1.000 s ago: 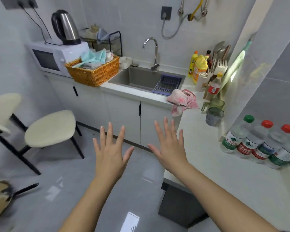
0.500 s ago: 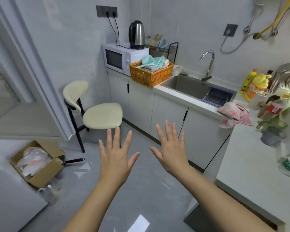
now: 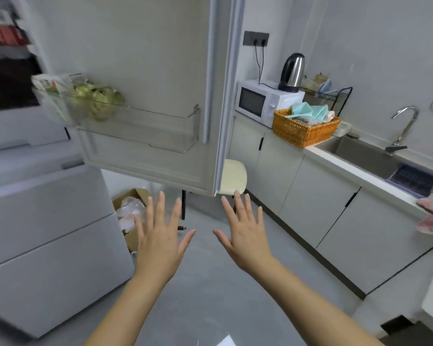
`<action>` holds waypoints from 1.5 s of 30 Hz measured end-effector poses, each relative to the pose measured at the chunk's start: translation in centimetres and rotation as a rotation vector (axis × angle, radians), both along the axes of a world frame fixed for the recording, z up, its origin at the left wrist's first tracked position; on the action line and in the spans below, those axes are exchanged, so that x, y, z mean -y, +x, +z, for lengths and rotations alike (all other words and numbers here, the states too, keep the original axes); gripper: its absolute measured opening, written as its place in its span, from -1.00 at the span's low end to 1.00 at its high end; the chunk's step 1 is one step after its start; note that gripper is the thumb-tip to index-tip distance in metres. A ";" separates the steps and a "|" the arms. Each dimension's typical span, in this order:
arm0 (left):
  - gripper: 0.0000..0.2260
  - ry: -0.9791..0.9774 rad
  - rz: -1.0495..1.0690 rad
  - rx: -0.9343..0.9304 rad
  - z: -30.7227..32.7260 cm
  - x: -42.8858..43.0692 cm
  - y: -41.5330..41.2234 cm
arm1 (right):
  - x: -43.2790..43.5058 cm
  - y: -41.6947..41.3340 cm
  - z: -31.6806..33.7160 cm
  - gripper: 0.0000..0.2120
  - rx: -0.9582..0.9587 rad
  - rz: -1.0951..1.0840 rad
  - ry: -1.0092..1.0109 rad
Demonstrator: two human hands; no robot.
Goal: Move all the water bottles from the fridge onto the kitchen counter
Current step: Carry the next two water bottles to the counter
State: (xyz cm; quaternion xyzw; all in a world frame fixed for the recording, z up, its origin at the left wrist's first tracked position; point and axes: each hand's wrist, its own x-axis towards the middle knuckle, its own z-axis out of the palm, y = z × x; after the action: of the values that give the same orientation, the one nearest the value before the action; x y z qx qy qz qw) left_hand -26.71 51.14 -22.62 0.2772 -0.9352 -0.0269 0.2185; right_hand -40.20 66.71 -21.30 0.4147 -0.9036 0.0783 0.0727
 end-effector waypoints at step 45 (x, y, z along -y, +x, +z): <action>-0.42 -0.317 0.558 0.166 15.9 63.8 19.8 | 72.1 13.8 12.9 -0.33 -0.073 0.590 -0.103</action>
State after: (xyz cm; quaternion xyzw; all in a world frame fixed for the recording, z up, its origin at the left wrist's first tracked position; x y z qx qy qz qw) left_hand -6.88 -12.69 -6.76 0.4865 -0.8304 0.2024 0.1811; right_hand -26.40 -5.38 -8.42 0.6579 -0.7356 0.1267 0.1003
